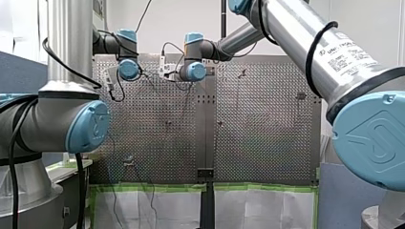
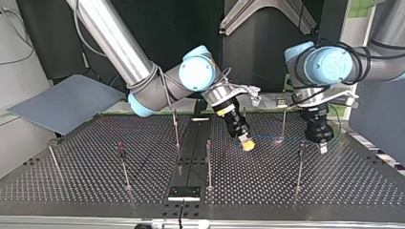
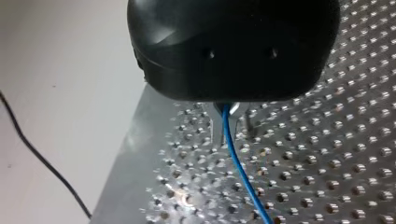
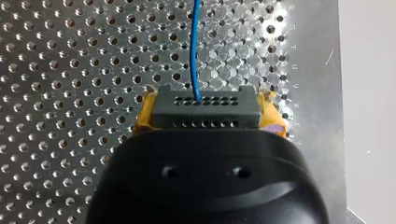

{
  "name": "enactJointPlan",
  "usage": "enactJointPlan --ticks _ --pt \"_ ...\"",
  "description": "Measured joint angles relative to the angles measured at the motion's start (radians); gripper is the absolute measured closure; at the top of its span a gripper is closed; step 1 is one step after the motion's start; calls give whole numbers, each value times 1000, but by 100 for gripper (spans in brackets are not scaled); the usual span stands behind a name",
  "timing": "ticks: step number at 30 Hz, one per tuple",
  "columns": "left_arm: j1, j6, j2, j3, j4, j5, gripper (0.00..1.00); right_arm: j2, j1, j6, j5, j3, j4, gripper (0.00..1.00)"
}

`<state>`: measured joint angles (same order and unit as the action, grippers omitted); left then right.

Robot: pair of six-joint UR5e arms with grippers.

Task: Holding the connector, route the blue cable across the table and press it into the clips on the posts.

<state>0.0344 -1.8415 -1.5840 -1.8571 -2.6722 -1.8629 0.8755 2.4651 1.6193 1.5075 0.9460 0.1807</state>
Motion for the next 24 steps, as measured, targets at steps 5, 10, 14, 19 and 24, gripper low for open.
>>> enactJointPlan --ticks 5,10,14,19,24 --pt "20 -21 -7 12 14 37 100 0 -6 1 0 0 1 100" --pt "42 -38 -36 22 21 72 100 0 -13 2 -1 -7 0 100" --pt "61 -62 -52 39 29 98 100 0 -17 3 -3 -11 -1 100" --pt "83 -88 -87 66 37 138 100 0 -23 4 -4 -12 -1 100" --pt "101 -121 -107 73 62 179 100 0 -30 4 -3 -13 0 100"
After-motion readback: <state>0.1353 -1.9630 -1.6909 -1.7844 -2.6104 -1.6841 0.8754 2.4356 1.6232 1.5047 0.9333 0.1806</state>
